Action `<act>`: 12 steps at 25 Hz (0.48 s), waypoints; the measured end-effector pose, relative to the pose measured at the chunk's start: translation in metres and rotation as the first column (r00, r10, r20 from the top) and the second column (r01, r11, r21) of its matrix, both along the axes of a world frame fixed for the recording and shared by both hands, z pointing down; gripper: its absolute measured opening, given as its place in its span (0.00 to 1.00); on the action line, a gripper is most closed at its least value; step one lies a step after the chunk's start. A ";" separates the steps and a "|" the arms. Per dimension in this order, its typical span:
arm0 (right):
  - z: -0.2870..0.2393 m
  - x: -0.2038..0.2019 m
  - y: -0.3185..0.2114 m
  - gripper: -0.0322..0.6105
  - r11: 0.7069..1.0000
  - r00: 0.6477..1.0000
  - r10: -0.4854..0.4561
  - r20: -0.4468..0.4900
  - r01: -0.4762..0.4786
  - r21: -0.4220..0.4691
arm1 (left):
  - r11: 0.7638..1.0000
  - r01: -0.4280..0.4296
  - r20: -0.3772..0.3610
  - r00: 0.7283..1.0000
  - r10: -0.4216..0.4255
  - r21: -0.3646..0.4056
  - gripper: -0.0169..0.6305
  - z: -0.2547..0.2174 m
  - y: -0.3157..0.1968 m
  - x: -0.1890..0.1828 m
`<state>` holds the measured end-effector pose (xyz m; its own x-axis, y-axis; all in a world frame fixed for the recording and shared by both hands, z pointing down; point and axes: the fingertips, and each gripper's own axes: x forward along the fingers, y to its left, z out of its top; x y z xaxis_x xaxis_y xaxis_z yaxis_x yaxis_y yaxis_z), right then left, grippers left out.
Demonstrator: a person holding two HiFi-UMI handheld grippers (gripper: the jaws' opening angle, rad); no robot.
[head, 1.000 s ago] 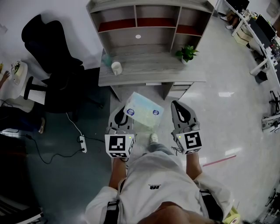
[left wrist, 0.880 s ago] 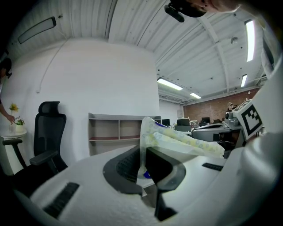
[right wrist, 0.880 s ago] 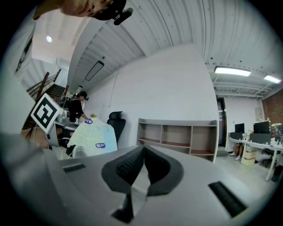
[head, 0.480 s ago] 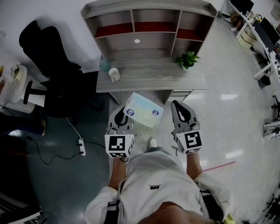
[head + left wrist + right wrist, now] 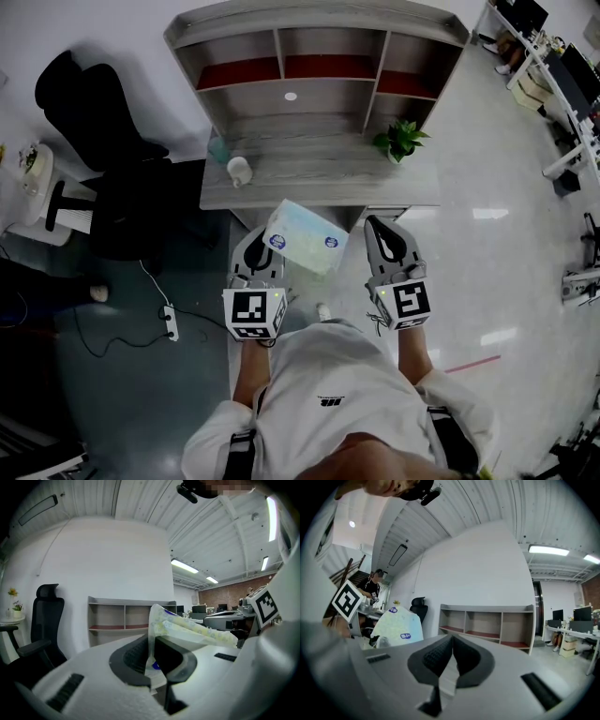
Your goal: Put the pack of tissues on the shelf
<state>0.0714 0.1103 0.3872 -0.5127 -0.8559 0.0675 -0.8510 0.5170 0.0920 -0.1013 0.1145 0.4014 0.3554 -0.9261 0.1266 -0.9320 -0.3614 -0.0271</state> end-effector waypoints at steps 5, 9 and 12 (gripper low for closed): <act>0.001 0.007 -0.021 0.09 1.000 1.000 0.012 0.001 -0.012 0.004 | 1.000 -0.012 -0.001 1.000 0.012 0.004 0.08 0.002 -0.023 0.007; 0.006 0.008 -0.041 0.09 1.000 1.000 0.021 -0.007 -0.021 -0.008 | 1.000 -0.019 -0.003 1.000 0.019 0.004 0.08 0.003 -0.046 0.008; 0.000 0.004 -0.059 0.09 1.000 1.000 0.018 0.000 -0.018 0.014 | 1.000 -0.024 -0.009 1.000 0.024 0.002 0.08 0.005 -0.065 0.006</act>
